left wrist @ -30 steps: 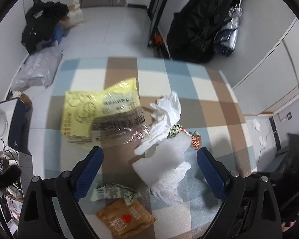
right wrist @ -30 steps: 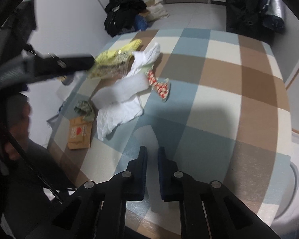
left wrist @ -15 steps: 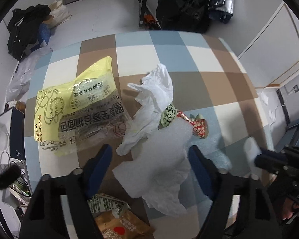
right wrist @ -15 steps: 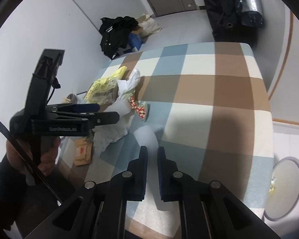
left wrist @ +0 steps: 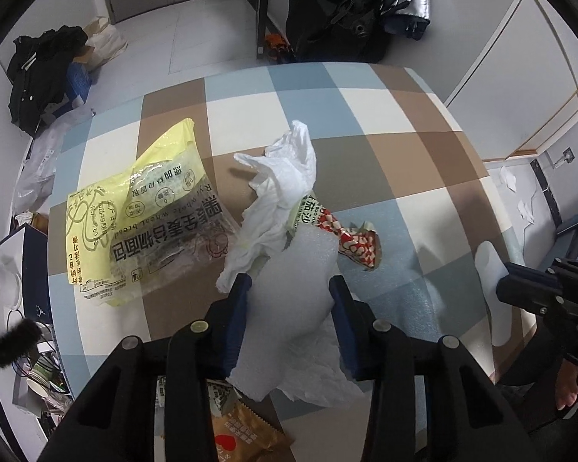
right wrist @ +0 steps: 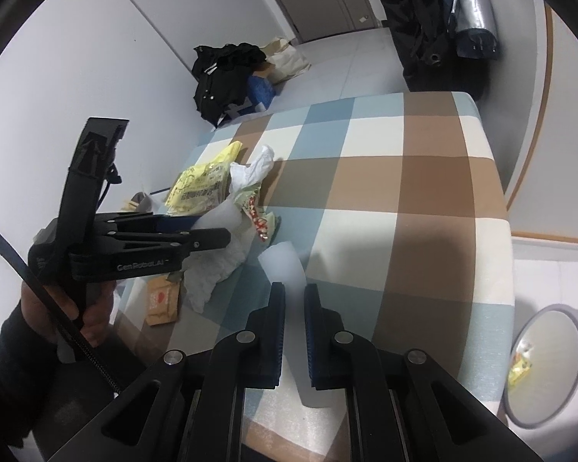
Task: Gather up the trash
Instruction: 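Lift the white foam sheet with the left gripper toward the bin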
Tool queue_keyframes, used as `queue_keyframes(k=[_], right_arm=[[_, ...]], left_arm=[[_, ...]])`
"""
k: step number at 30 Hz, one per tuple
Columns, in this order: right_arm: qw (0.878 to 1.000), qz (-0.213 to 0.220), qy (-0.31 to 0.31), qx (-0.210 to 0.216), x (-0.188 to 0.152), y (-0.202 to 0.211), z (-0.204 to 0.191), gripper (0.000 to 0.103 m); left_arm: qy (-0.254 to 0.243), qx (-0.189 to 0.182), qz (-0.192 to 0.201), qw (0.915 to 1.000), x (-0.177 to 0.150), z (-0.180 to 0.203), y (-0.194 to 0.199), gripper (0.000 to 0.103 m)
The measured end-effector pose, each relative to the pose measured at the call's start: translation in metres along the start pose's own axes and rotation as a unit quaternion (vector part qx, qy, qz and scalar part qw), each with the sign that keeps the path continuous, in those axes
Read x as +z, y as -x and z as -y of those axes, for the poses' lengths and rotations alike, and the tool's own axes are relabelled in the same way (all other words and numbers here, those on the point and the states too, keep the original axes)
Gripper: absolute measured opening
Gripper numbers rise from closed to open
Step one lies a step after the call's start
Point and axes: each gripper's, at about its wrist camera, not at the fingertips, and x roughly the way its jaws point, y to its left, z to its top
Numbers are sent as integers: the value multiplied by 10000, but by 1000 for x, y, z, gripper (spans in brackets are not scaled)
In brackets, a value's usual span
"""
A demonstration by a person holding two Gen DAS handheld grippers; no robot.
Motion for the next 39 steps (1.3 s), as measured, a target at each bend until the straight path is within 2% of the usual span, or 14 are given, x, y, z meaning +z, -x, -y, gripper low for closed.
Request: queue_keyframes(k=[9,16,30,39], right_arm=[[9998,83,-102,-171,1,0,1,9],[9995,153,-129,-231,2,0,-4,9],[9989,469,64,3,4,11,-36,9],[9950,967,70,255,7,44,-53,9]], left_arm=[[254,-384,208,9987,1,-5,17,36],[686,-899,515,9923,-2,-22,36,36],[1188,-1063,1281,9789,-18,-51,70,36],[1120,-1023,2033,9673,-26,-41,104,36]])
